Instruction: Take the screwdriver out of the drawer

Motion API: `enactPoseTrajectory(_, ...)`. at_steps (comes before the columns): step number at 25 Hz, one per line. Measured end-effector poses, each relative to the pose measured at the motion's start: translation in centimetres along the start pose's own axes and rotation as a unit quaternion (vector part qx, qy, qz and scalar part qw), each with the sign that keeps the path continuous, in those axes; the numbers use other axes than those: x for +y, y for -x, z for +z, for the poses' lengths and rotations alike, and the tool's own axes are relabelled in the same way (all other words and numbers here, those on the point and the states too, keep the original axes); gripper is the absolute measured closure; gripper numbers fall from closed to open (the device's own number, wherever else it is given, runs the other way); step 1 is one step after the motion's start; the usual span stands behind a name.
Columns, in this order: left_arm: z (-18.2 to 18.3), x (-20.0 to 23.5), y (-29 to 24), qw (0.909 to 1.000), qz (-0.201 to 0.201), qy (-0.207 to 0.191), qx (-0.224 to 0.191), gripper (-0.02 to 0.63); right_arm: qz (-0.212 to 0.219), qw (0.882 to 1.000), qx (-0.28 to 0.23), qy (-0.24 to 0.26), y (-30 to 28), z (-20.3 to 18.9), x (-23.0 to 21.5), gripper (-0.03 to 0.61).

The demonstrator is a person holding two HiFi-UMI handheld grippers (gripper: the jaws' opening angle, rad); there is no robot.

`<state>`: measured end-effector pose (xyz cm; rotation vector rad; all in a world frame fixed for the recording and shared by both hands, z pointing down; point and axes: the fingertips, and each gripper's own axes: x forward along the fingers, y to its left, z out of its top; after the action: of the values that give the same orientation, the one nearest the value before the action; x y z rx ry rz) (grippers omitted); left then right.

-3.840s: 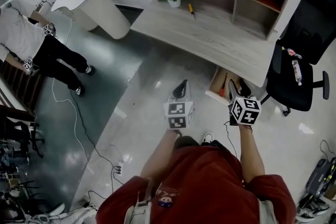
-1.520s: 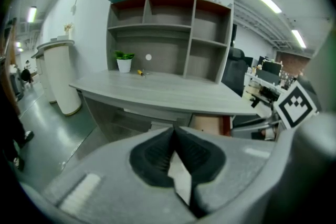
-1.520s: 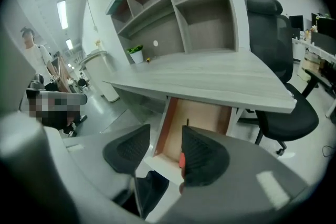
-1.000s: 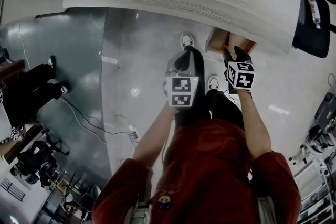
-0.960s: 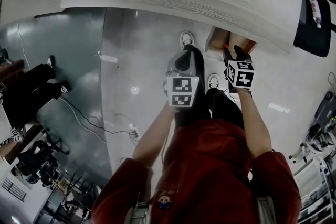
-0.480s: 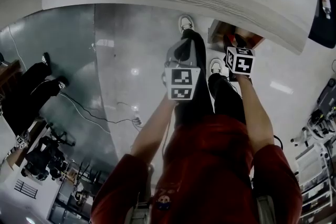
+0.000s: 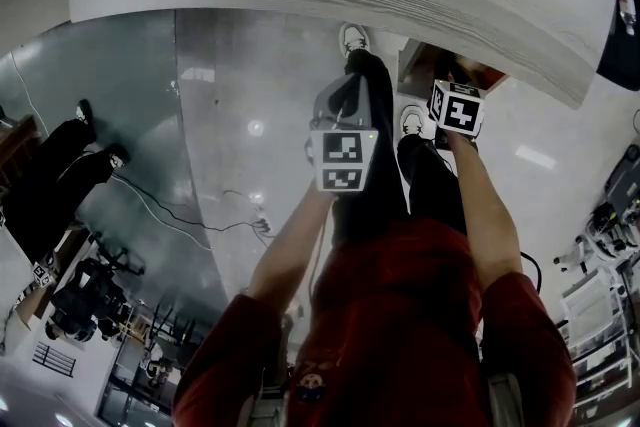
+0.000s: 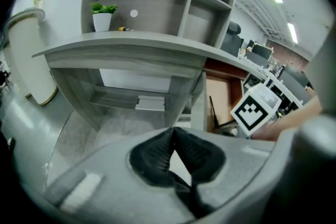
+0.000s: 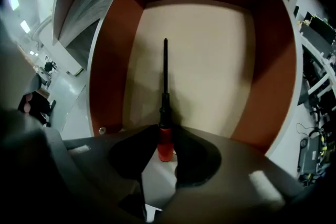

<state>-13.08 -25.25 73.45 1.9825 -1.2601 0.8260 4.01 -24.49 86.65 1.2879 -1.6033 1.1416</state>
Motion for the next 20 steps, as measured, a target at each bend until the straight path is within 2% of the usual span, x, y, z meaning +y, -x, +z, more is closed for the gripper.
enactPoseTrajectory(4,-0.4,-0.1,0.5,1.0000,-0.001,0.001,0.005,0.613,-0.014,1.000,0.001,0.000,0.4,-0.2,-0.1,0.482)
enactPoseTrajectory(9,-0.3,0.0,0.7,1.0000,-0.003,-0.005,0.003,0.613,-0.009,1.000,0.008,0.000,0.6,-0.3,0.1,0.484)
enactPoseTrajectory(20,0.8,-2.1,3.2,0.9998,0.001,-0.015,-0.016,0.612,0.000,1.000,-0.016,0.010,4.3,-0.5,0.1,0.485)
